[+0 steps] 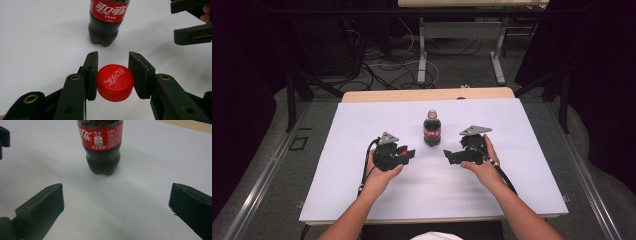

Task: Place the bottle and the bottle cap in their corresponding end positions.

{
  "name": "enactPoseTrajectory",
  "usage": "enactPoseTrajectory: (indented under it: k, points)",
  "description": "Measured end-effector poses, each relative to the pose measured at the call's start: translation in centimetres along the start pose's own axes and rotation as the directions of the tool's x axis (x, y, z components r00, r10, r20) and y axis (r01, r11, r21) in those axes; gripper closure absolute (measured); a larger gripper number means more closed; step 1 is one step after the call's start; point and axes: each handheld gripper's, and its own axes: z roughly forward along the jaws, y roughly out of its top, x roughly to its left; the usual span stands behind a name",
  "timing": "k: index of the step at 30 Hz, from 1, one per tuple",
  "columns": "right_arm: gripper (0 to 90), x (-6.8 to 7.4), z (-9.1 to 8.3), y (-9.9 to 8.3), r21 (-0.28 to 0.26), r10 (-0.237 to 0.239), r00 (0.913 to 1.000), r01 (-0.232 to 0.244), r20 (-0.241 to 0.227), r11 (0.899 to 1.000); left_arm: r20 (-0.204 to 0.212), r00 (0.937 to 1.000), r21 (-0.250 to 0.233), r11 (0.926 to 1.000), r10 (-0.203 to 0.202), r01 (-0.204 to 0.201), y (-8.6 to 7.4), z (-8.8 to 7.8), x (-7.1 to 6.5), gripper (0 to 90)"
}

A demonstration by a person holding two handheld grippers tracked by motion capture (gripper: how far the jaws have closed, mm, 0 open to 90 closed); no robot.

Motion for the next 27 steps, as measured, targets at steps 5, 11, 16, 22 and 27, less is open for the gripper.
enactPoseTrajectory:
  k: [5,11,16,22,27]
  points:
    - [0.0,0.0,-1.4,-1.3,-0.014,0.0,0.9999,0.0,0.01,1.0,0.038,0.9993,-0.003,1.0,-0.002,0.002,0.0,1.5,-0.7,61.7]
    - [0.0,-0.3,-1.8,-2.6,-0.021,0.027,0.9996,-0.026,0.004,0.999,0.07,0.9976,0.004,1.0,-0.001,0.0,-0.2,3.6,-1.9,61.7]
    - [0.0,-0.6,-1.8,-2.9,-0.024,0.048,0.9988,-0.047,0.007,0.999,0.096,0.9951,0.021,0.9994,0.026,-0.028,-0.7,5.6,-3.0,61.6]
    - [0.0,-0.9,-1.8,-3.4,-0.025,0.063,0.998,-0.063,0.004,0.998,0.118,0.9929,0.043,0.9989,0.012,-0.017,-1.4,7.5,-3.9,61.6]
    - [0.0,-1.0,-1.8,-3.7,-0.016,0.063,0.998,-0.063,0.005,0.998,0.12,0.9918,0.072,0.9961,0.042,-0.051,-2.0,8.1,-4.2,61.6]
